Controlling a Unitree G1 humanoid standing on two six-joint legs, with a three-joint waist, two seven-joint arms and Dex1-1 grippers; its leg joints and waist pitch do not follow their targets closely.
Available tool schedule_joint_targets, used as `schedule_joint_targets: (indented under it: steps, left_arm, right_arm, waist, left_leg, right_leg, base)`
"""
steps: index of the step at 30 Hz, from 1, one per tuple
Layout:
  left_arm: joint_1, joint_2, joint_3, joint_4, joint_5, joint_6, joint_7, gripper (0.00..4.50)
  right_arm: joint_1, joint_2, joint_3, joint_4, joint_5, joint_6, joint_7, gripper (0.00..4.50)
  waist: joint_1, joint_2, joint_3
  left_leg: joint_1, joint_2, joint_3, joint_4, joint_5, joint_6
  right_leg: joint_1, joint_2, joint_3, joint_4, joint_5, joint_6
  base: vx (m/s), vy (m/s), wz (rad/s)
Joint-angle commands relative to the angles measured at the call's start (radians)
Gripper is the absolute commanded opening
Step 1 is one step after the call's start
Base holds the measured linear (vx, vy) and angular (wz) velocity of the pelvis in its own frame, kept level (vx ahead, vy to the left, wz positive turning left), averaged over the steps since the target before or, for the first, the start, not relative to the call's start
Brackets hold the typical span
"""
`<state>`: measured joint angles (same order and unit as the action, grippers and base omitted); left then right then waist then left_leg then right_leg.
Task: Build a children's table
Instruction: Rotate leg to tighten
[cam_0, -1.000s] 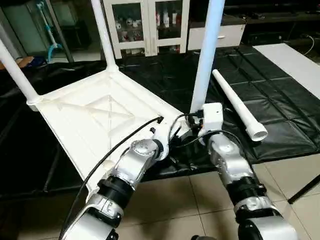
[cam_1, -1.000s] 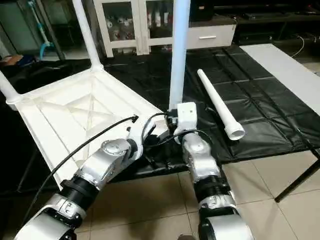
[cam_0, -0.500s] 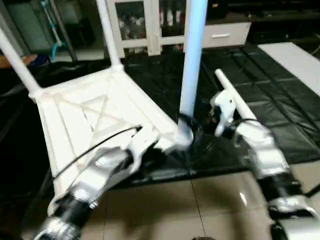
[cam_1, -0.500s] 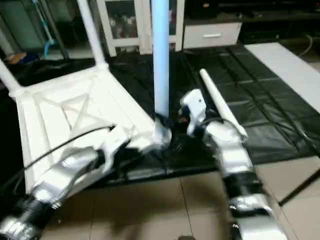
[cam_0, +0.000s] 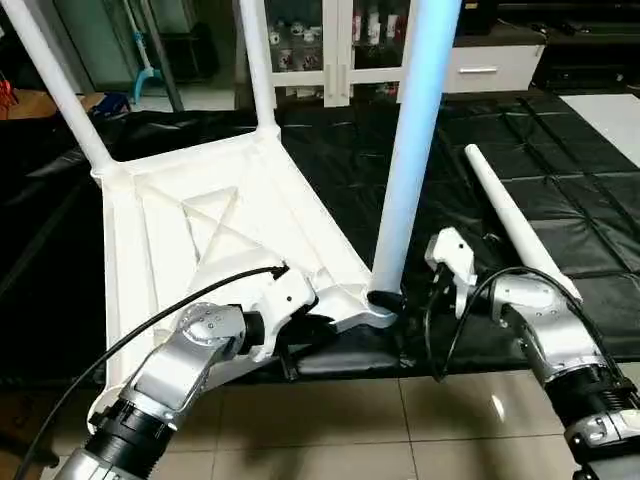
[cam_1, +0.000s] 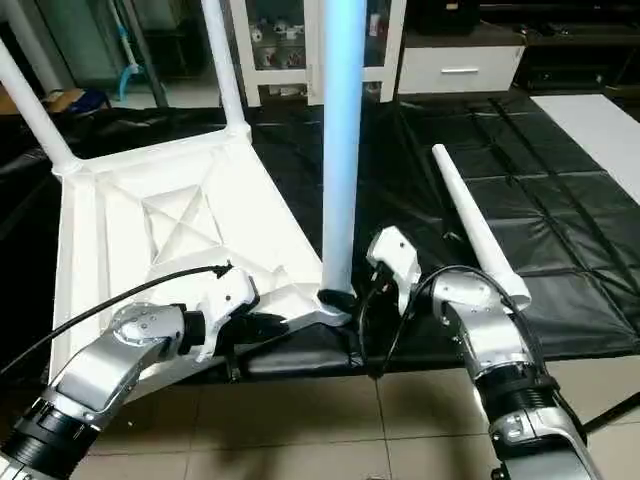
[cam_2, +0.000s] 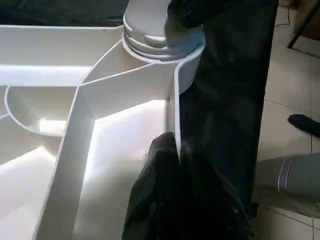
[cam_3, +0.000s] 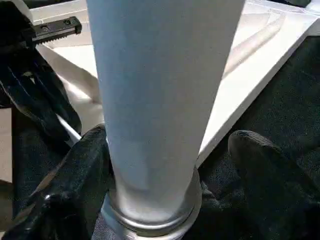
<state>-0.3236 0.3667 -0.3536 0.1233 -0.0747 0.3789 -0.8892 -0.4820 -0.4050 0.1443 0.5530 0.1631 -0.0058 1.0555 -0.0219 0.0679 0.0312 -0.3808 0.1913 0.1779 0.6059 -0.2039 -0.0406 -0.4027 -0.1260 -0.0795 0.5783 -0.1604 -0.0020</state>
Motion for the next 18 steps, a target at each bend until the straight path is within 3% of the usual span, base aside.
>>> schedule_joint_targets:
  steps: [1, 4, 6, 14, 18]
  left_arm:
    - [0.034, 0.020, -0.043, -0.002, -0.001, 0.030, -0.036, 0.00]
    - [0.033, 0.022, -0.046, -0.007, 0.000, 0.036, -0.046, 0.00]
    - [0.032, 0.027, -0.050, -0.010, 0.001, 0.042, -0.058, 0.00]
    - [0.031, 0.038, -0.059, -0.019, -0.001, 0.053, -0.077, 0.00]
    - [0.031, 0.039, -0.064, -0.021, -0.003, 0.058, -0.079, 0.00]
  right_arm:
    - [0.002, -0.010, -0.010, 0.039, -0.024, 0.015, -0.046, 3.78]
    - [0.006, -0.008, -0.001, 0.034, -0.014, 0.024, -0.030, 3.78]
    - [0.007, -0.009, 0.004, 0.032, -0.014, 0.030, -0.012, 3.55]
    - [-0.003, -0.012, 0.000, 0.051, -0.007, 0.036, 0.020, 2.96]
    - [0.011, -0.006, -0.005, 0.041, 0.010, 0.047, 0.025, 2.67]
  waist:
    - [0.002, -0.019, -0.055]
    - [0.001, -0.021, -0.052]
    - [0.001, -0.019, -0.053]
    - [0.001, -0.020, -0.057]
    - [0.002, -0.019, -0.056]
  left_leg:
    - [0.009, 0.029, -0.002, -0.079, -0.195, 0.092]
    - [0.012, 0.028, -0.001, -0.083, -0.241, 0.069]
    - [0.015, 0.028, 0.000, -0.084, -0.253, 0.063]
    - [0.015, 0.027, 0.004, -0.080, -0.221, 0.078]
    - [0.016, 0.027, 0.004, -0.081, -0.227, 0.079]
  right_leg:
    - [0.048, -0.012, 0.025, -0.049, -0.202, -0.244]
    - [0.046, -0.012, 0.031, -0.055, -0.254, -0.226]
    - [0.045, -0.010, 0.033, -0.055, -0.249, -0.225]
    - [0.046, -0.008, 0.034, -0.050, -0.188, -0.243]
    - [0.046, -0.008, 0.034, -0.052, -0.203, -0.245]
  base:
    - [0.000, 0.000, 0.00]
    - [0.000, 0.000, 0.00]
    - [0.000, 0.000, 0.00]
    - [0.000, 0.000, 0.00]
    - [0.000, 0.000, 0.00]
